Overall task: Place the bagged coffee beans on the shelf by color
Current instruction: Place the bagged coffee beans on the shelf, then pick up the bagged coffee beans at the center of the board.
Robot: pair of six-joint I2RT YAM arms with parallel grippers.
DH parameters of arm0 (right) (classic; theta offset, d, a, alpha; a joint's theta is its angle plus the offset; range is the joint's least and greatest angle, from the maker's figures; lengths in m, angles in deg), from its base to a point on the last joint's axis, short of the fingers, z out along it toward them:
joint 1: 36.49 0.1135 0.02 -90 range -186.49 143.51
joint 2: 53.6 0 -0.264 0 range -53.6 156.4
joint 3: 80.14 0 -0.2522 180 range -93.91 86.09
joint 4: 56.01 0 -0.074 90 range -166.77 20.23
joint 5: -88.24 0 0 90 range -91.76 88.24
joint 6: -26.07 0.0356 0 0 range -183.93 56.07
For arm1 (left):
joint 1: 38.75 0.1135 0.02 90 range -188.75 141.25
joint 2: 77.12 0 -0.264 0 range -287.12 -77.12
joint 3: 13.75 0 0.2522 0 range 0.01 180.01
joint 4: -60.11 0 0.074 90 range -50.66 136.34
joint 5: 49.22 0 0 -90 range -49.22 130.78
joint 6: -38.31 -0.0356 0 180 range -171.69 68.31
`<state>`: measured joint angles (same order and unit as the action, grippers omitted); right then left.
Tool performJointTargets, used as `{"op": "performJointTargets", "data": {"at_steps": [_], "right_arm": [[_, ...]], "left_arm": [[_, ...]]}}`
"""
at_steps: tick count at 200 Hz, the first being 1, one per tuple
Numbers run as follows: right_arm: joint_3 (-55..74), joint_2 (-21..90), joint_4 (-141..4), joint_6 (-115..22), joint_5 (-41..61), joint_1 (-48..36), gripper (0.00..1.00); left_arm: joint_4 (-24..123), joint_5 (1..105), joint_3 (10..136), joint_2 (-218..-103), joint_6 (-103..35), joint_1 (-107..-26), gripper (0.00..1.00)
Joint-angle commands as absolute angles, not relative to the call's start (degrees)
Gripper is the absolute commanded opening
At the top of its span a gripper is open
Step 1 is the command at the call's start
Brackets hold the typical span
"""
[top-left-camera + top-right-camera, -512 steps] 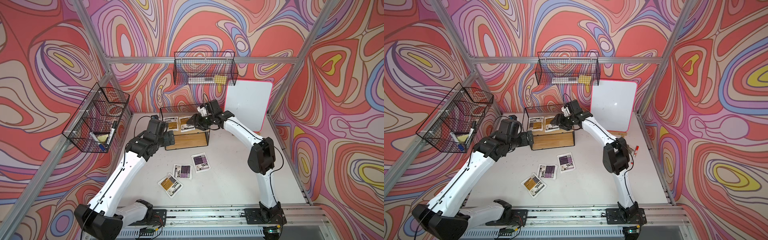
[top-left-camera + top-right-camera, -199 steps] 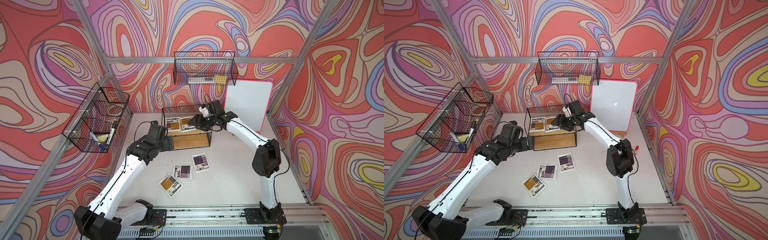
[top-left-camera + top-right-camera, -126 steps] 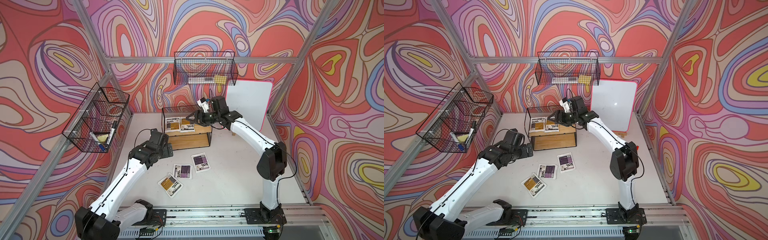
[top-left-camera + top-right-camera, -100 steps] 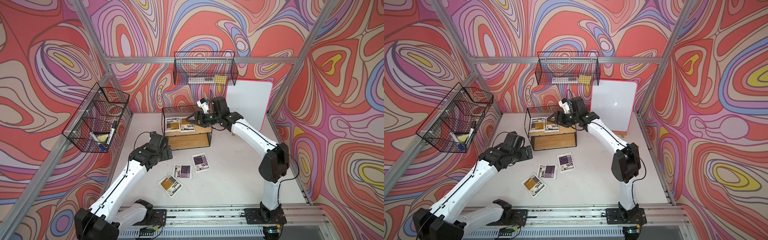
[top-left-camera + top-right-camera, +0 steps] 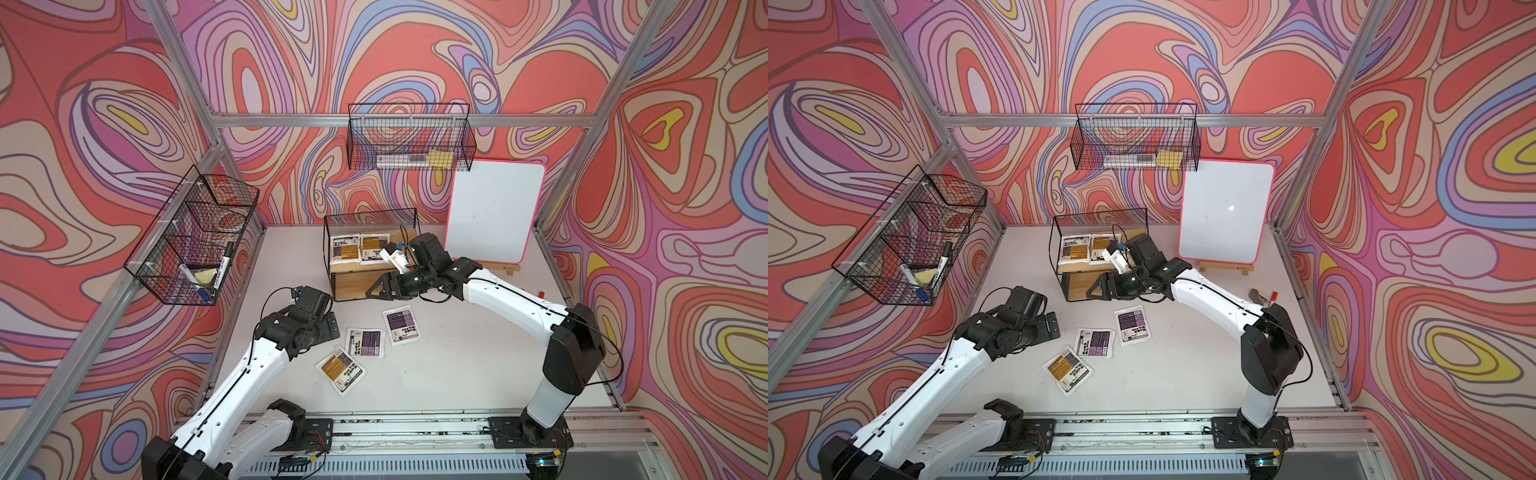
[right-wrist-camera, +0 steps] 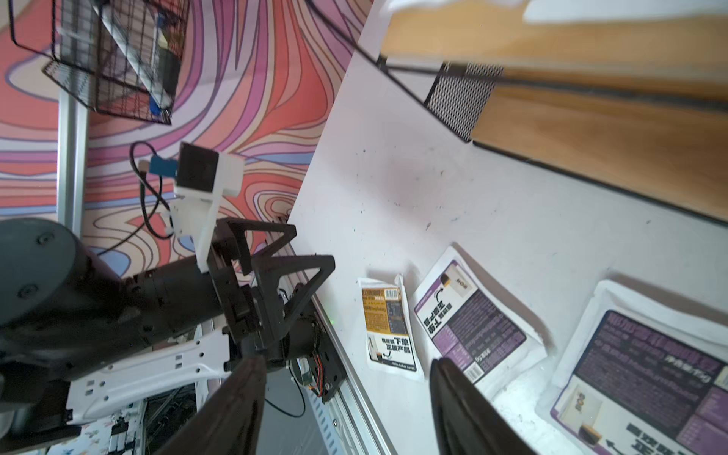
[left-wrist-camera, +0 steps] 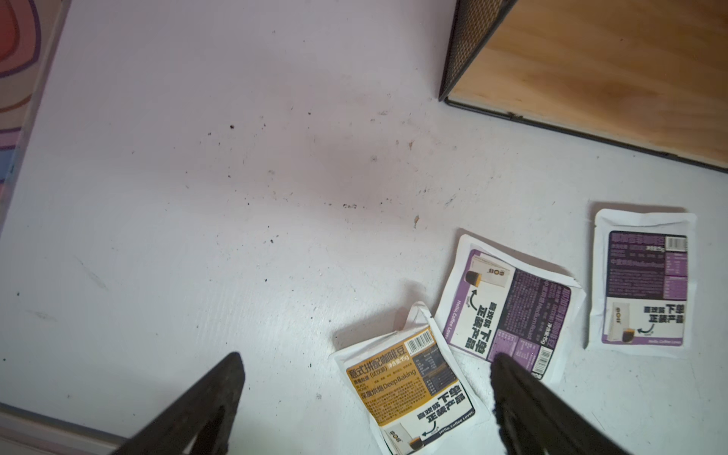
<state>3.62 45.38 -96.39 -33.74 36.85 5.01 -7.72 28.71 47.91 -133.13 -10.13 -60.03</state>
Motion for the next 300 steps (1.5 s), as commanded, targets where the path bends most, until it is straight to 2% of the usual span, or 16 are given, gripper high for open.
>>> {"op": "performJointTargets", "data": {"at_steps": [1,59,94,219,300], "right_arm": [[9.0,43.5,-97.7,-36.6,36.3,7.1,0.67],[19.0,43.1,-98.5,-38.7,38.2,12.1,0.67],[20.6,45.6,-96.8,-38.4,40.1,13.5,0.67],[13.0,59.4,-99.7,-42.4,41.6,16.2,0.67],[7.0,66.2,-99.6,-41.1,45.7,16.5,0.67]], "left_arm": [[-12.2,30.0,45.3,-131.8,-5.3,-59.5,0.99],[-14.1,29.6,40.3,-132.7,6.9,-63.8,0.99],[-14.2,28.5,38.2,-134.0,11.0,-66.0,0.99],[-2.3,28.9,31.6,-143.3,7.8,-66.0,0.99],[-2.6,28.4,31.0,-141.6,6.6,-66.0,0.99]]}}
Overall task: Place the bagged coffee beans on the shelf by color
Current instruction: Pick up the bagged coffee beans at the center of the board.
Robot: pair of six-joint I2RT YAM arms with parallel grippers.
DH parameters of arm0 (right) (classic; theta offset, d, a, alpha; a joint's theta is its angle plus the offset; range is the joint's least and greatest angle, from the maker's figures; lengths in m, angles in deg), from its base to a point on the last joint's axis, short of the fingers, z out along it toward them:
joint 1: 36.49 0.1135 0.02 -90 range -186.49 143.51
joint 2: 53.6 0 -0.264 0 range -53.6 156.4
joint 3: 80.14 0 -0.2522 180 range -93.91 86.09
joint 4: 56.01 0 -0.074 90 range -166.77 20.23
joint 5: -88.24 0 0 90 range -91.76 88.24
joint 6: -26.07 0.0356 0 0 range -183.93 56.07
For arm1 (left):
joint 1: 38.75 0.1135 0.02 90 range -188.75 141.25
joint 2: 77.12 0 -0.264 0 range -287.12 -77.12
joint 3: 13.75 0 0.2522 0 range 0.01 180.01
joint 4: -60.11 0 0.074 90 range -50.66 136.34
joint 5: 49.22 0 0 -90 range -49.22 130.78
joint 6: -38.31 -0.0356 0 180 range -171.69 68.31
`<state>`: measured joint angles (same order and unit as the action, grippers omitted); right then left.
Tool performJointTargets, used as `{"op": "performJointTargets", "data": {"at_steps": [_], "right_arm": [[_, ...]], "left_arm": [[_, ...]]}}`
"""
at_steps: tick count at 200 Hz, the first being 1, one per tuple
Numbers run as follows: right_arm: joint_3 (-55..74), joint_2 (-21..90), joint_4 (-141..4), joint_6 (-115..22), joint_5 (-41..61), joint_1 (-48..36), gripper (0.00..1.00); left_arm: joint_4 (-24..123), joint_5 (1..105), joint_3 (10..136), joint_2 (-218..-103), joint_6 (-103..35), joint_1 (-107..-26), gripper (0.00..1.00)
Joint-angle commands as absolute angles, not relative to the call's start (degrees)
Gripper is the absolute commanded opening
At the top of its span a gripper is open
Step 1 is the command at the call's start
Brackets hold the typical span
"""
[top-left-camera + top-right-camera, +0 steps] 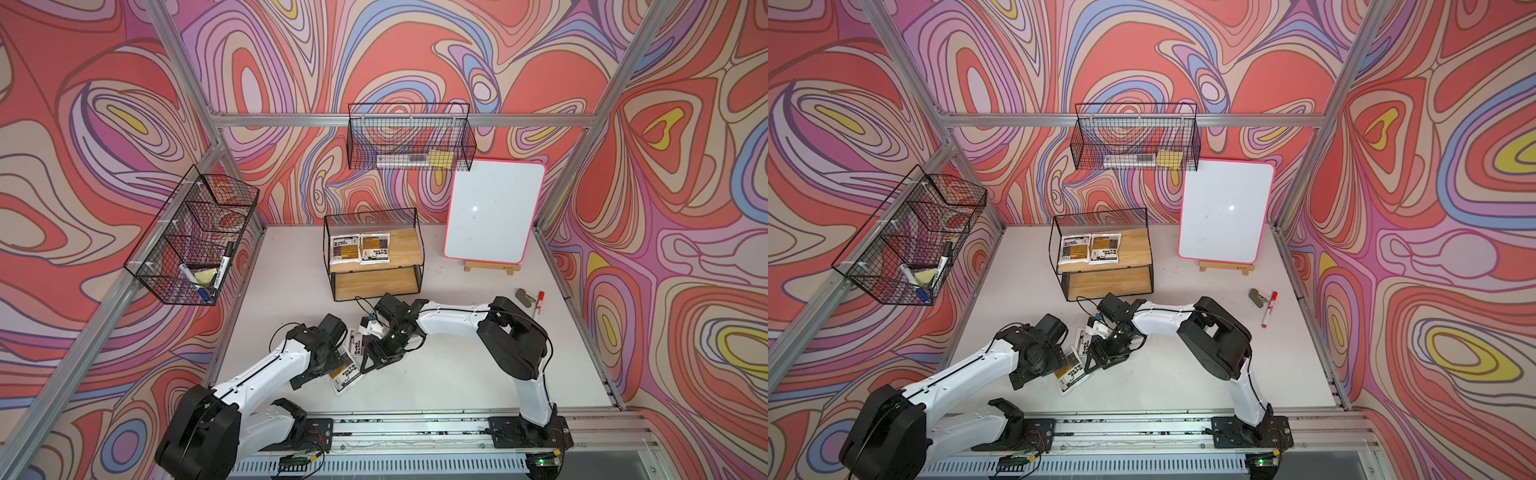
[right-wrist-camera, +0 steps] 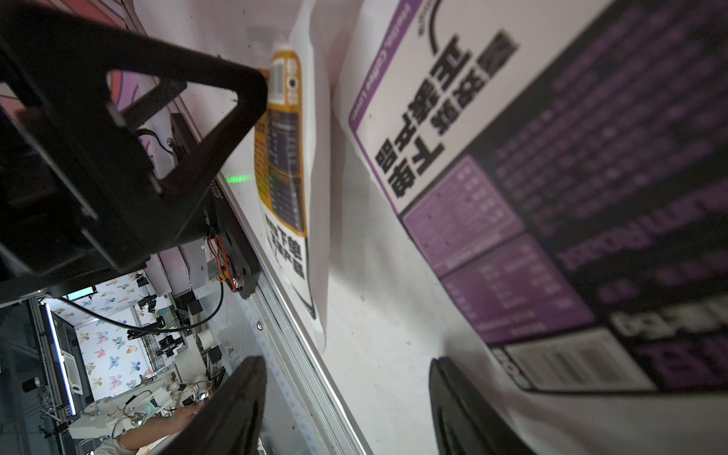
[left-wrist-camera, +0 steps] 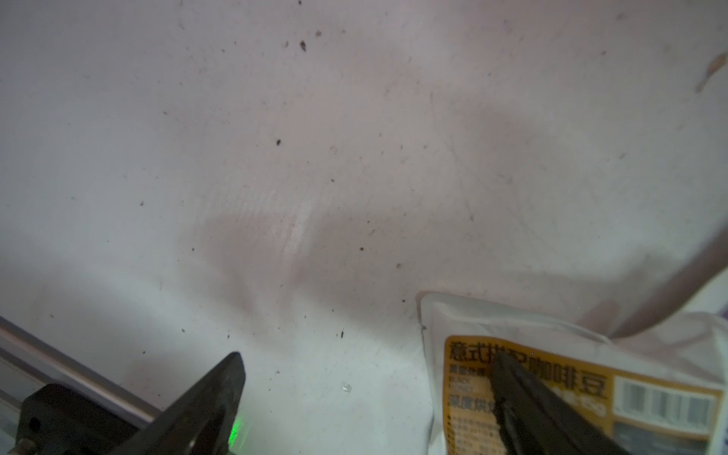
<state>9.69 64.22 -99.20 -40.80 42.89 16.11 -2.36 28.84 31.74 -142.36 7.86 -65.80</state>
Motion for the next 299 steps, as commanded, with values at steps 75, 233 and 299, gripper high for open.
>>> {"op": "performJointTargets", "data": {"at_steps": [75,233,299], "right_arm": [[0.3,72.2,-104.2,-42.8,51.3,16.8,0.64],[0.9,69.4,-102.8,-41.4,50.3,17.7,0.0],[1.3,59.7,-106.2,-41.6,45.1,17.5,0.0]], "left_arm": [[-2.6,28.7,30.5,-140.2,6.0,-66.0,0.99],[-5.1,28.0,35.7,-136.7,5.9,-66.0,0.99],[-9.8,23.5,50.4,-136.3,0.7,-66.1,0.99]]}}
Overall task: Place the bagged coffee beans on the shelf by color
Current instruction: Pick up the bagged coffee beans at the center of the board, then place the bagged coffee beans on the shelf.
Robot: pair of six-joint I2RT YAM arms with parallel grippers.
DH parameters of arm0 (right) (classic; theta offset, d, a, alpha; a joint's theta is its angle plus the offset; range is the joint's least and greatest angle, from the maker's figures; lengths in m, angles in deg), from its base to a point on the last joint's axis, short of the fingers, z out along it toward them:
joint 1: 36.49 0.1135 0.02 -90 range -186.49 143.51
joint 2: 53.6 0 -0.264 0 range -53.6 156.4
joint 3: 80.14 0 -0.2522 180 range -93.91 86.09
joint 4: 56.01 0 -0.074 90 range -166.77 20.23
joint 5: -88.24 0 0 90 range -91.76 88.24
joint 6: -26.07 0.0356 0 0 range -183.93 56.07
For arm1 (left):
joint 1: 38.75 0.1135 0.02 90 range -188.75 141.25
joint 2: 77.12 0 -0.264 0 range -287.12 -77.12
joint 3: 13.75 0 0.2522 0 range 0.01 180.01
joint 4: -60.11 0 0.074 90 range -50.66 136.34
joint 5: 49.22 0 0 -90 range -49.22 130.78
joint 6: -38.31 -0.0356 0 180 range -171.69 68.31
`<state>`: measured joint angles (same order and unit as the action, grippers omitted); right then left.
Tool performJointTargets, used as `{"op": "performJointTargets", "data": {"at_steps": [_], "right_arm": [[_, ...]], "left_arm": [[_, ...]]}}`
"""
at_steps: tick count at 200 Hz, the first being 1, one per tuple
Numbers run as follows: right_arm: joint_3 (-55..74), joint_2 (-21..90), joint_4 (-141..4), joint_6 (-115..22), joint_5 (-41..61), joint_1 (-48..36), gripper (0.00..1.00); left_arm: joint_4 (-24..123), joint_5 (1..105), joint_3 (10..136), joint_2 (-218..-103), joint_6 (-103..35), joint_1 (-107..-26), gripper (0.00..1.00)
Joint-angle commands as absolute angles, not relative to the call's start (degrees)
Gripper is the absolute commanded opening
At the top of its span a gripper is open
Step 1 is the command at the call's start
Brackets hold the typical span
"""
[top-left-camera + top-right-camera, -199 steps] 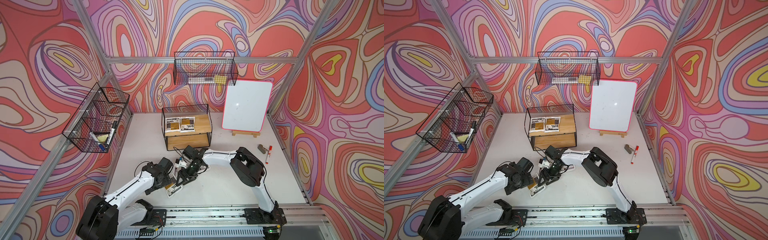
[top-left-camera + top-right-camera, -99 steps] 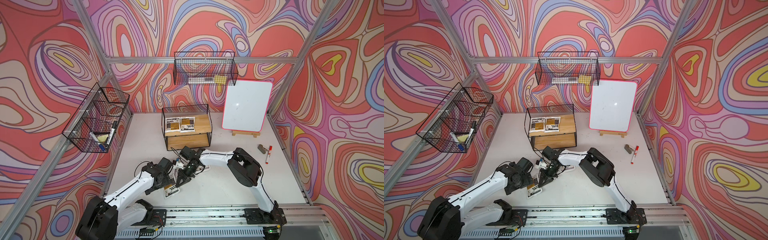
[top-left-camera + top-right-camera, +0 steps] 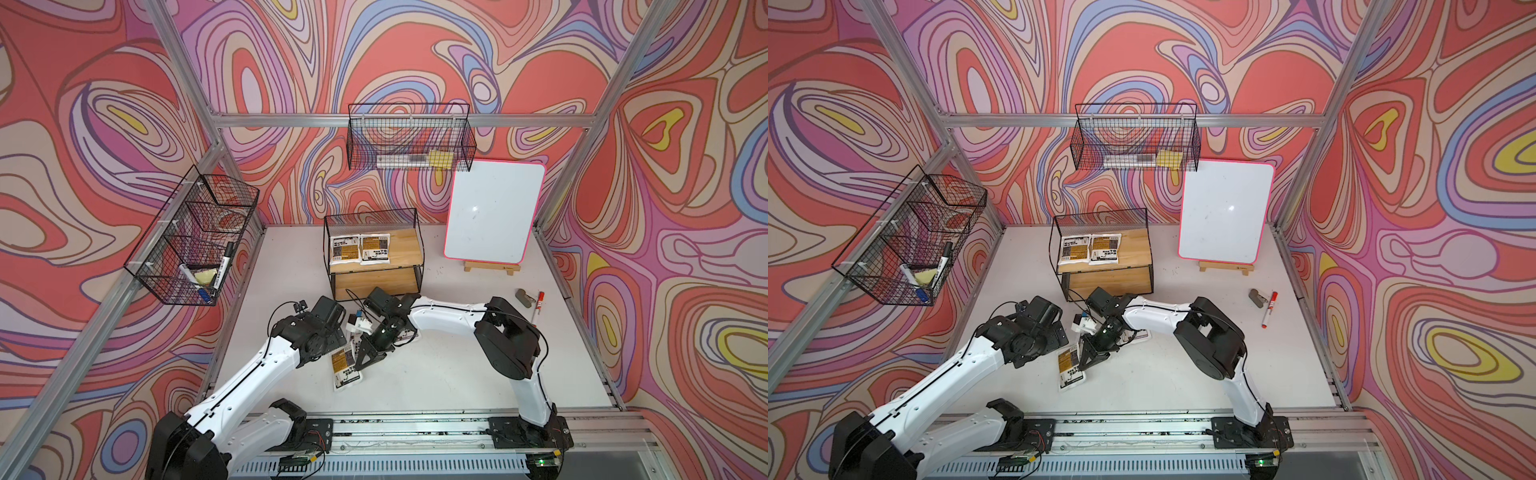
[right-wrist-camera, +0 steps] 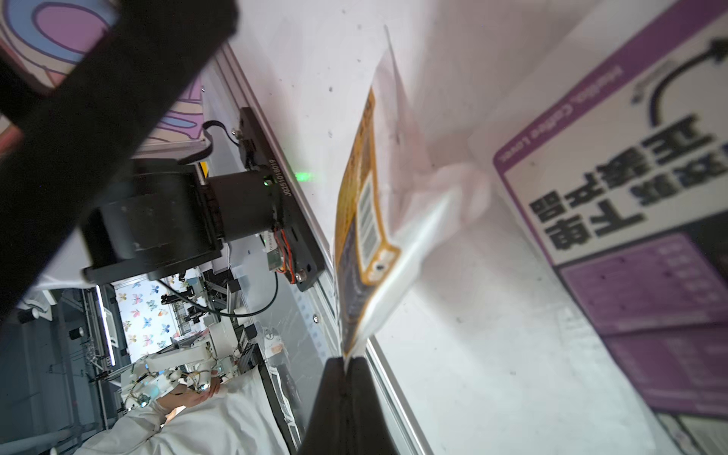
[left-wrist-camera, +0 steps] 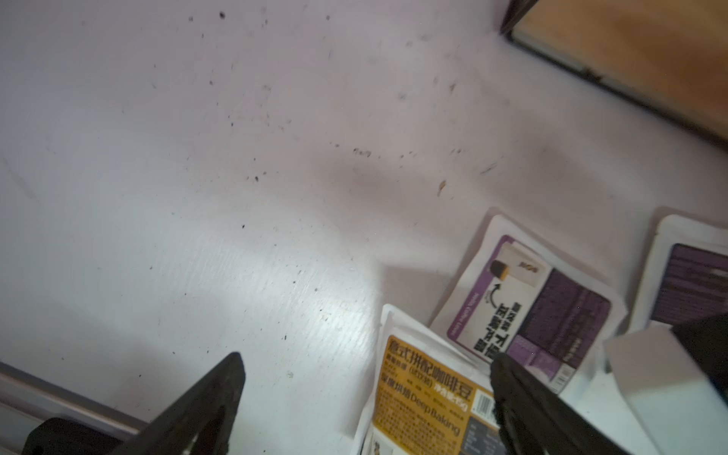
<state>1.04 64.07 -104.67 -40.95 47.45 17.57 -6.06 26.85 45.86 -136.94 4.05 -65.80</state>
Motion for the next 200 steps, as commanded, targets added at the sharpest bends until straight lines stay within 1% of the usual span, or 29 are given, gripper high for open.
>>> {"op": "performJointTargets", "data": {"at_steps": [1,37,77,134,139,200], "right_arm": [[1.3,59.6,-106.2,-41.6,45.1,17.5,0.0],[0.9,55.4,-108.9,-42.0,43.2,16.4,0.0],[-0.1,51.1,-112.1,-43.1,41.4,12.3,0.0],[-4.9,48.3,-117.5,-45.5,39.3,4.2,0.0],[-5.5,46.6,-118.0,-45.8,39.0,3.3,0.0],[-13.5,45.7,-122.9,-47.7,35.4,-5.1,0.0]], "left_arm": [[-9.9,23.4,50.7,-136.3,0.6,-66.0,0.99],[-11.7,20.3,58.6,-136.7,-3.1,-66.0,0.99],[-12.5,18.0,67.2,-137.7,-8.1,-65.7,0.99],[-10.4,19.7,75.0,-141.0,-14.4,-63.5,0.99],[-10.3,20.0,75.5,-141.4,-14.8,-63.5,0.99],[-7.8,23.3,78.5,-144.9,-16.8,-63.1,0.99]]}}
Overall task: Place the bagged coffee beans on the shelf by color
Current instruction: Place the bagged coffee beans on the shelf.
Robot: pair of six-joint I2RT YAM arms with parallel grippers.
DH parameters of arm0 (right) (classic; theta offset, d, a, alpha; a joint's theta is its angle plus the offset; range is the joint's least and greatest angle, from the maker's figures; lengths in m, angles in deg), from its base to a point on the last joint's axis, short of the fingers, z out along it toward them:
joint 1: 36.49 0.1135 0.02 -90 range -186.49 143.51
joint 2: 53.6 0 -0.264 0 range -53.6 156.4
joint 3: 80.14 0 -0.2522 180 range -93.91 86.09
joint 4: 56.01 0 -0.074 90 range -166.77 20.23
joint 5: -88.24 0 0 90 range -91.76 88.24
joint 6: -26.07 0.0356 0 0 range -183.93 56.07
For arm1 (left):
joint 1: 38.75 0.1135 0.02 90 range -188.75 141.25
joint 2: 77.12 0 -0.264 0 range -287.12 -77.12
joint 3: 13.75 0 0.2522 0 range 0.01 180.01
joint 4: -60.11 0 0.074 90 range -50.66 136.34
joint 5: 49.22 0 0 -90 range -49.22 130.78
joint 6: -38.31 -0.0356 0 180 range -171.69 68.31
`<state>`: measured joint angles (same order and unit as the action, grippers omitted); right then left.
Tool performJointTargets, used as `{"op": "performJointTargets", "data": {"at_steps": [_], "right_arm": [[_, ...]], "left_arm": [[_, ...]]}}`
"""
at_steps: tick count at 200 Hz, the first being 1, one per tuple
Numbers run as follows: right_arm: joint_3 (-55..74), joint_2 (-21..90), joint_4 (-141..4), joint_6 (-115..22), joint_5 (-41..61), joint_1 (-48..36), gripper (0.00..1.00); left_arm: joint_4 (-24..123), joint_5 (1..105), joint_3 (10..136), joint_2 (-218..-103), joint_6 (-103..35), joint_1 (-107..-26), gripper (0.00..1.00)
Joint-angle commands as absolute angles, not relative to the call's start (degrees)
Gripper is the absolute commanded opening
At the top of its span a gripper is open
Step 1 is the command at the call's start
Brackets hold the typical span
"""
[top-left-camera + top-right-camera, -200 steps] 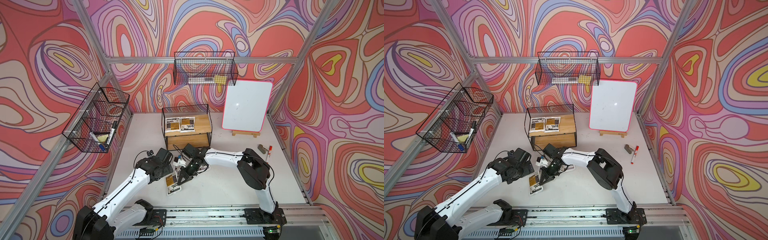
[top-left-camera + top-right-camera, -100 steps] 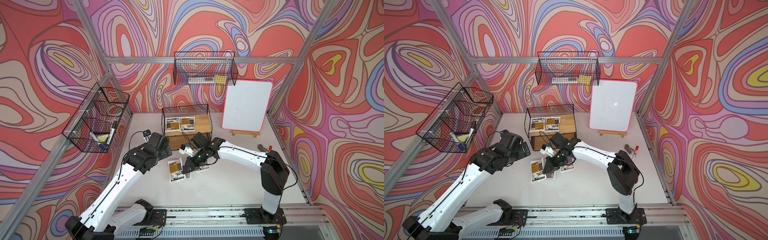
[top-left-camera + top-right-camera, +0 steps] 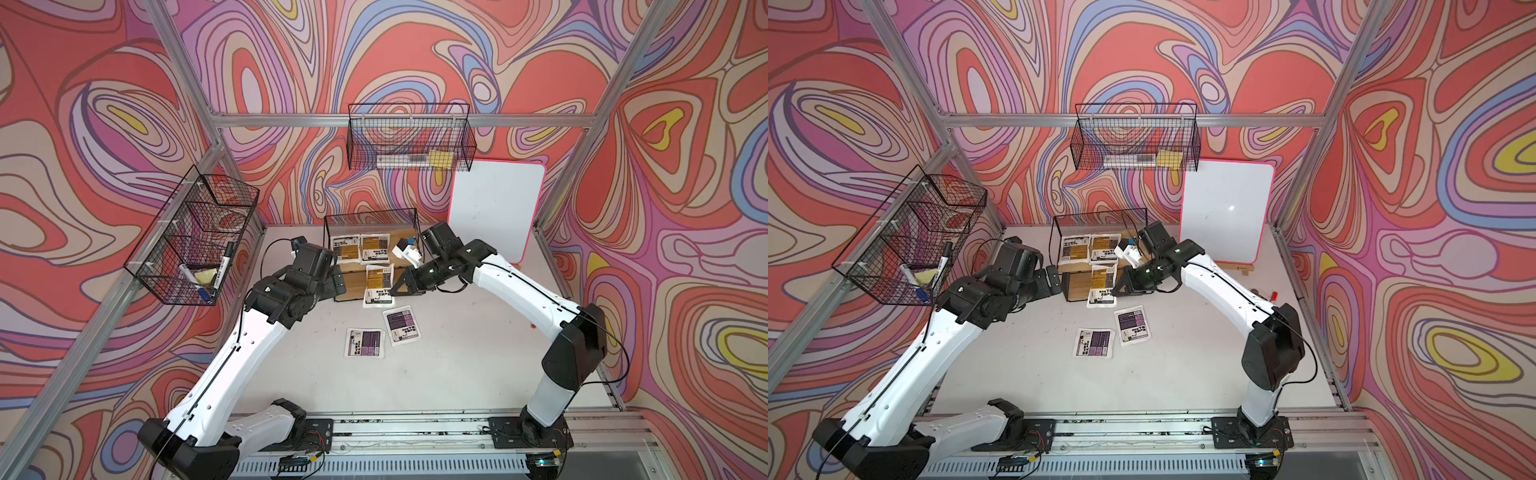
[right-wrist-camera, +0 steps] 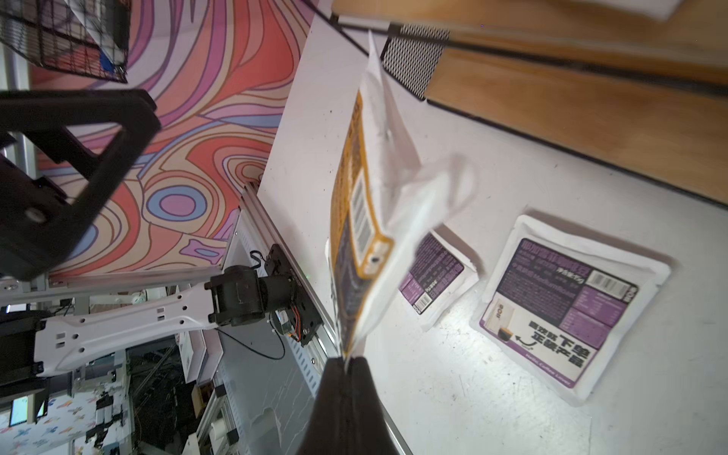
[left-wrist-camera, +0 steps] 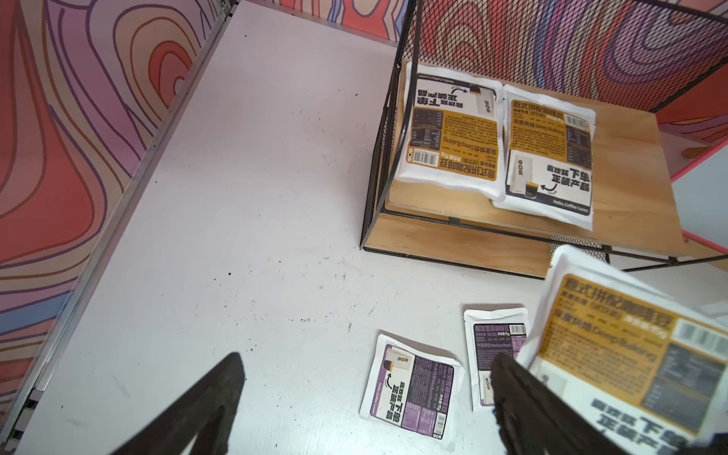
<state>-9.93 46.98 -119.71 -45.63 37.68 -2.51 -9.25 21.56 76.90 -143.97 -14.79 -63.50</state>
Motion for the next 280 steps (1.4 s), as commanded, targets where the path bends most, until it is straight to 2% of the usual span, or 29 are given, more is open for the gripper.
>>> {"op": "performJointTargets", "data": {"at_steps": [1,74,212,224,236,246,280], "right_arm": [[-13.7,45.8,-123.0,-47.7,35.3,-5.2,0.0],[-29.1,53.8,-128.6,-48.7,30.1,-12.3,0.0],[-42.4,65.8,-137.3,-50.4,22.9,-13.1,0.0],[-43.3,66.5,-137.2,-50.1,21.9,-13.2,0.12],[-44.2,67.2,-137.0,-49.4,20.8,-13.4,0.31],[-44.9,67.6,-136.6,-48.8,20.0,-13.5,0.4],[-46.9,68.8,-135.6,-47.1,19.2,-14.0,0.46]], "left_arm": [[-7.8,23.3,78.5,-145.0,-16.8,-63.2,0.99],[-6.3,25.8,78.9,-147.3,-17.2,-63.2,0.99],[-4.8,27.2,75.4,-145.8,-16.8,-62.9,0.99],[-4.8,27.2,75.2,-145.7,-16.7,-62.8,0.99],[-4.8,27.2,75.1,-145.6,-16.7,-62.8,0.99],[-4.7,27.2,74.9,-145.5,-16.6,-62.8,0.99],[-4.5,27.4,74.3,-144.9,-16.2,-62.8,0.99]]}}
